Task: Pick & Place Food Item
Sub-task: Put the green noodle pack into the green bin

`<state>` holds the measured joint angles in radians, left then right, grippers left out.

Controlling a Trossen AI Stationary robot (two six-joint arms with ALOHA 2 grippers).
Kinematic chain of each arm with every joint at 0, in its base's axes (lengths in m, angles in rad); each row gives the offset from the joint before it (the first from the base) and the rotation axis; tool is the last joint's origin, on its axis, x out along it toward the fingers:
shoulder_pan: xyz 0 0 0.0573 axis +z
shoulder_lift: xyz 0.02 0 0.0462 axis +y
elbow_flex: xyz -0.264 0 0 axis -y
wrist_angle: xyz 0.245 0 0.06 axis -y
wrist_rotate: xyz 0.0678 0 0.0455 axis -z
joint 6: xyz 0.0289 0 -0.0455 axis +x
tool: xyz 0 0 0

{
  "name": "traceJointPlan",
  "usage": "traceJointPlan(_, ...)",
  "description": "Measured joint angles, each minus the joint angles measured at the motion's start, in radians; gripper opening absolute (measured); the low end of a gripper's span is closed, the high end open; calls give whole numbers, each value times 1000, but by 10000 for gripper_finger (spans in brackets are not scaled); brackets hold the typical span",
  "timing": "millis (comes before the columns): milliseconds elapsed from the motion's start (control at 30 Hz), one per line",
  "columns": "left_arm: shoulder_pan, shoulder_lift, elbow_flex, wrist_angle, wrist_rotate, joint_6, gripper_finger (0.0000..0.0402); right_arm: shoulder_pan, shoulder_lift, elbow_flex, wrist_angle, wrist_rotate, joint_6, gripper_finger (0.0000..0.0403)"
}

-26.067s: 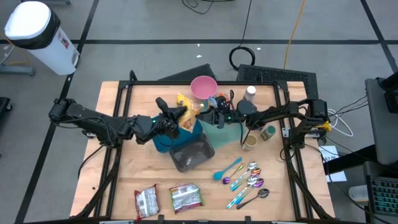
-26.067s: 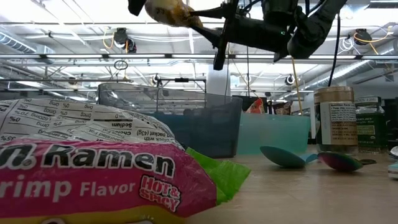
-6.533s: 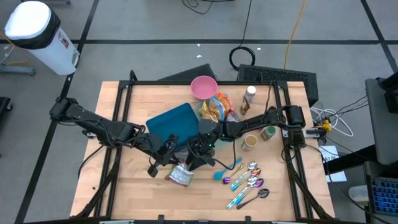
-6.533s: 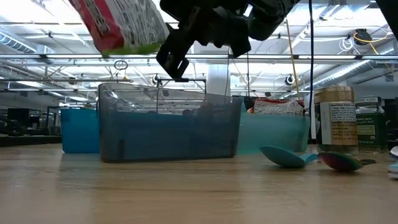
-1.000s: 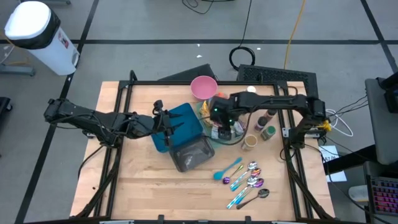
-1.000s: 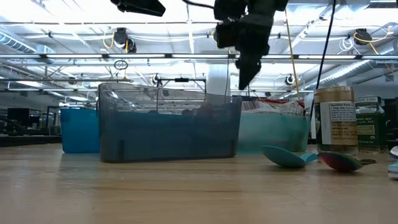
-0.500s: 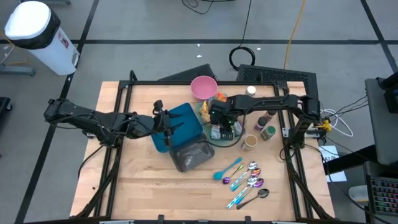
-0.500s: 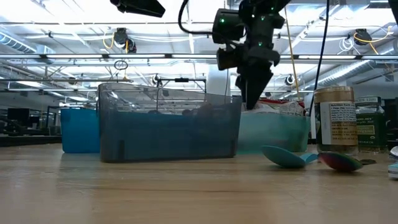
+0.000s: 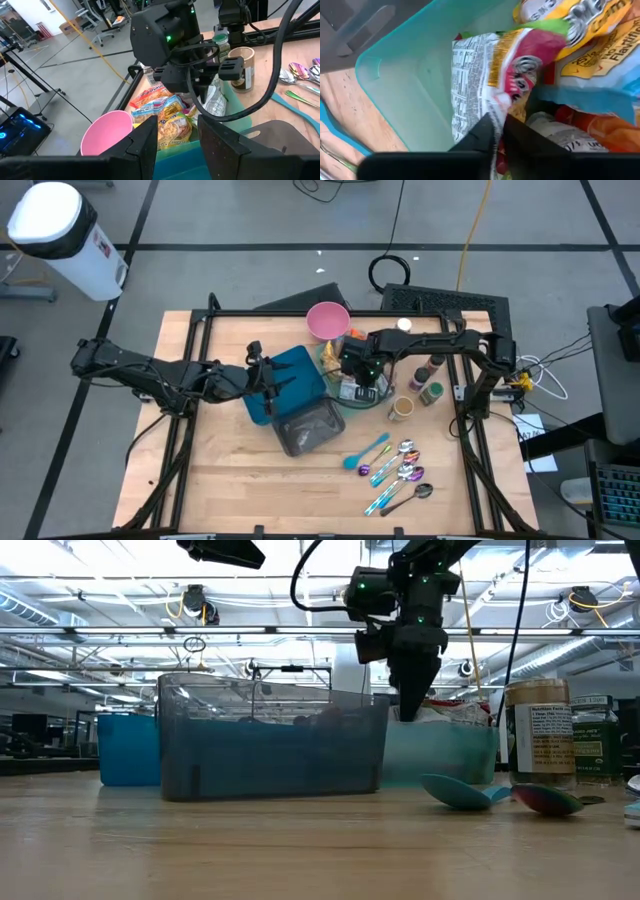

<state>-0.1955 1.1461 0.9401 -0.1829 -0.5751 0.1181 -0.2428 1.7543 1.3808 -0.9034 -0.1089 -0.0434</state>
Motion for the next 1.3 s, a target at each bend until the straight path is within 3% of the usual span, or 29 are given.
traceJointPlan(600,0,0,0,1,-2,5,147,21,-189,0,-82,7,658,1)
traceJointPlan(967,1,0,0,3,-2,-19,147,125,-203,0,-230,163,1044,0)
traceJointPlan(1300,1,0,0,-6,-3,-21,147,108,-196,0,-265,182,1150,0)
